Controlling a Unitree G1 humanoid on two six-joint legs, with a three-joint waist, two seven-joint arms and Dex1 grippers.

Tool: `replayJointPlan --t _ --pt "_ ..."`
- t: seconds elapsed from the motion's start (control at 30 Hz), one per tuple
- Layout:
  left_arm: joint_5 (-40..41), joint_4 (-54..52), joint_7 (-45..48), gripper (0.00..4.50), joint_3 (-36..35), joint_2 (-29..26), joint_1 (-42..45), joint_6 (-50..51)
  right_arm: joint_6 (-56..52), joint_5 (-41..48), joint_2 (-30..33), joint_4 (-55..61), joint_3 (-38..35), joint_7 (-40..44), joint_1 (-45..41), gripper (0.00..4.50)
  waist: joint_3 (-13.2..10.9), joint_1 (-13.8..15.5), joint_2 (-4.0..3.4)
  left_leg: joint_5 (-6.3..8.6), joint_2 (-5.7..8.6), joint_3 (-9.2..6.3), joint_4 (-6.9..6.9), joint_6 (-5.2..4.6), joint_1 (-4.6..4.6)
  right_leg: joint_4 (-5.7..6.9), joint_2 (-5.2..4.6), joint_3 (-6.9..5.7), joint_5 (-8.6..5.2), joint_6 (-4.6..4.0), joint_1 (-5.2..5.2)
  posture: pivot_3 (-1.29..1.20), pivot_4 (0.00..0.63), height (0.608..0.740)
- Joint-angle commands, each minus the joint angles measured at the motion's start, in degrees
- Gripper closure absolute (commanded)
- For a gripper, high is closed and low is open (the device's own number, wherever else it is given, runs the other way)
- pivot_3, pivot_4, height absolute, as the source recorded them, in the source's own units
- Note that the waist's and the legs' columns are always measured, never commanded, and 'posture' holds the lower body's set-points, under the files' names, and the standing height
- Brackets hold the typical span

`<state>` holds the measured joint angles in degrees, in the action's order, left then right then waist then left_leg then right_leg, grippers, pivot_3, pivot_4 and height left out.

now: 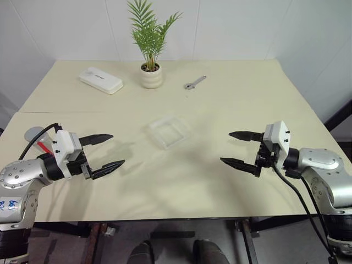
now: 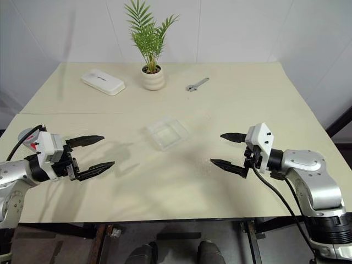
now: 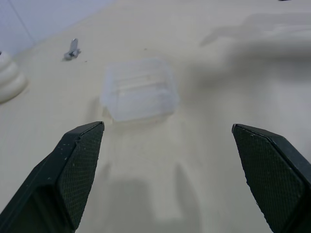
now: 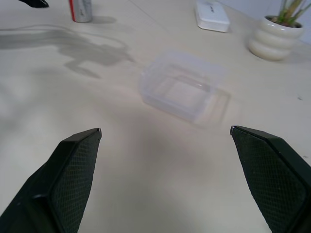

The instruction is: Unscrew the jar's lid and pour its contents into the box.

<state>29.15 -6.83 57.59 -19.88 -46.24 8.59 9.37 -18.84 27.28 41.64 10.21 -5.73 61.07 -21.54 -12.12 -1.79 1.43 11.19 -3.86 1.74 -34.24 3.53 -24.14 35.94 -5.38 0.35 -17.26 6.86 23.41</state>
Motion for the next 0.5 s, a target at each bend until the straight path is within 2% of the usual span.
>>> replayJointPlan --t 0.03,0.13,0.23,0.37,0.43,0.5 --pt "-0.02 -4.5 -2.82 0.01 -3.54 0.31 -3.33 -0.05 1.54 0.51 -1.51 -0.27 0.82 0.4 -2.16 0.0 0.0 0.04 0.0 0.01 0.0 0.04 -0.01 -0.01 0.0 0.0 -0.01 0.03 0.01 0.01 0.01 0.0 0.15 0.74" --pt "-0.7 -9.45 -8.66 0.01 -7.63 3.57 -10.37 0.76 1.79 0.55 -3.5 -1.42 2.71 1.0 -3.9 0.0 0.01 -0.03 0.01 0.03 0.0 0.1 -0.01 -0.06 0.01 -0.03 -0.03 0.1 0.03 0.03 0.01 0.0 0.15 0.74" --pt "-1.52 -15.68 -17.13 0.01 -11.93 9.68 -17.89 2.0 1.28 1.42 -5.76 -2.2 4.69 1.94 -7.3 0.0 0.0 -0.22 0.01 0.08 -0.02 0.16 -0.01 -0.12 0.0 -0.04 -0.02 0.16 0.03 0.04 0.05 0.0 0.15 0.74" --pt "-4.52 -24.98 -34.18 0.01 -15.12 23.03 -25.34 4.52 1.0 2.13 -11.3 -5.06 7.06 1.75 -14.29 0.0 0.02 -0.39 0.03 0.09 -0.03 0.2 -0.11 -0.14 0.01 0.02 -0.01 0.22 0.08 0.08 0.06 0.0 0.15 0.74" --pt "-7.75 -27.81 -43.24 0.01 -15.16 29.95 -26.39 5.48 1.03 2.08 -14.32 -6.43 8.35 1.5 -17.76 0.0 0.03 -0.14 0.05 0.09 -0.03 0.21 -0.24 -0.16 0.01 0.04 0.0 0.25 0.15 0.1 0.03 0.0 0.15 0.74" --pt "-11.34 -28.59 -50.44 0.01 -14.85 34.5 -25.47 6.06 0.82 1.68 -16.94 -7.4 9.51 0.78 -20.48 0.0 0.05 0.2 0.09 0.09 -0.07 0.19 -0.43 -0.17 0.01 0.04 0.06 0.25 0.24 0.07 -0.01 0.0 0.15 0.74"
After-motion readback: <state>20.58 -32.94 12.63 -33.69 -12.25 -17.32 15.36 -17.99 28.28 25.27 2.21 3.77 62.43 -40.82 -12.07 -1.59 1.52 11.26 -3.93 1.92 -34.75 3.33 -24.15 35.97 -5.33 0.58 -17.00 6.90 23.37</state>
